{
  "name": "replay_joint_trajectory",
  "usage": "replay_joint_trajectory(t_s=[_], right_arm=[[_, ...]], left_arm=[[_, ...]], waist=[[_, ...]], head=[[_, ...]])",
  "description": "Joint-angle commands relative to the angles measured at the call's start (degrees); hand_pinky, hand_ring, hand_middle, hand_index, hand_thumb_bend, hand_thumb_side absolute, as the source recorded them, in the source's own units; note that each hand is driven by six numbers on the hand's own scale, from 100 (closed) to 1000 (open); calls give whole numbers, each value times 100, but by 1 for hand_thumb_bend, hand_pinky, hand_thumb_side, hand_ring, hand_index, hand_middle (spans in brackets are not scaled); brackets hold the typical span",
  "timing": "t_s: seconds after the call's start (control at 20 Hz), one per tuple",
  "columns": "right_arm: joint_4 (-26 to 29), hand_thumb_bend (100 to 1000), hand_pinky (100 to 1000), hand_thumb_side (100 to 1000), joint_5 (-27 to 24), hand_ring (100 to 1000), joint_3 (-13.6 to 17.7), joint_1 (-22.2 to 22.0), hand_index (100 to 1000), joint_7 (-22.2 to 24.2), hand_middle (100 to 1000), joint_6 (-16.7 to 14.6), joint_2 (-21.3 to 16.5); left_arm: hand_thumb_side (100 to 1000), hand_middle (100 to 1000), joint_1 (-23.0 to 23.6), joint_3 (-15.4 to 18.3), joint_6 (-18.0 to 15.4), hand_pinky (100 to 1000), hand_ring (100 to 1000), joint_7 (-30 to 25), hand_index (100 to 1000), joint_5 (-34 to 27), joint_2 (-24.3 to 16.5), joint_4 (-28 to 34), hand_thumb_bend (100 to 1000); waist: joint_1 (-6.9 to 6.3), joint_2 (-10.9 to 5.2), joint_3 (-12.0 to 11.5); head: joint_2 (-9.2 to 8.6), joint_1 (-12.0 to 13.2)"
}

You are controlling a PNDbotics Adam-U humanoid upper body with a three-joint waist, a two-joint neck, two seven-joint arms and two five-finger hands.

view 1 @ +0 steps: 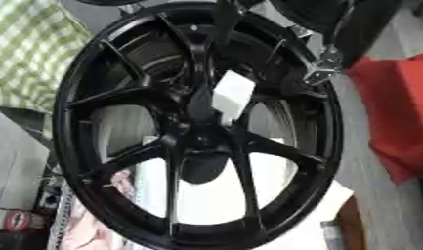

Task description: Pull the pin out of the wheel hub.

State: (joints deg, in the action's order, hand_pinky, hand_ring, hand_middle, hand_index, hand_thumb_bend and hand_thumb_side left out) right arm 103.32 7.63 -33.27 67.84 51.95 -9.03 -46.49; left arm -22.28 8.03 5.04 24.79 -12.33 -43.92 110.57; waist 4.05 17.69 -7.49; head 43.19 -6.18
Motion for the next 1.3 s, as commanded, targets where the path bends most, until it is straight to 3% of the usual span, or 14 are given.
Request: replay_joint_trajectory(t_s=[0.05, 0.45, 1.3], right_arm=[[-123, 498, 881, 151, 136, 923, -22, 140, 836, 2, 797, -22, 19], [-365, 500, 877, 150, 370, 907, -211, 151, 834, 2, 765, -73, 185], [-691, 512, 879, 160, 259, 899, -464, 13, 833, 2, 751, -231, 281]], left_arm=[[966, 808, -79, 62, -4, 729, 815, -12, 867, -13, -152, 80, 239], [968, 808, -83, 63, -3, 728, 814, -16, 865, -20, -125, 72, 238], [971, 808, -120, 75, 0, 729, 813, 8, 863, -40, -83, 75, 236]], waist=[[-23, -85, -13], [-12, -69, -28], [-19, -10, -69]], head=[[-17, -24], [-9, -50], [19, -59]])
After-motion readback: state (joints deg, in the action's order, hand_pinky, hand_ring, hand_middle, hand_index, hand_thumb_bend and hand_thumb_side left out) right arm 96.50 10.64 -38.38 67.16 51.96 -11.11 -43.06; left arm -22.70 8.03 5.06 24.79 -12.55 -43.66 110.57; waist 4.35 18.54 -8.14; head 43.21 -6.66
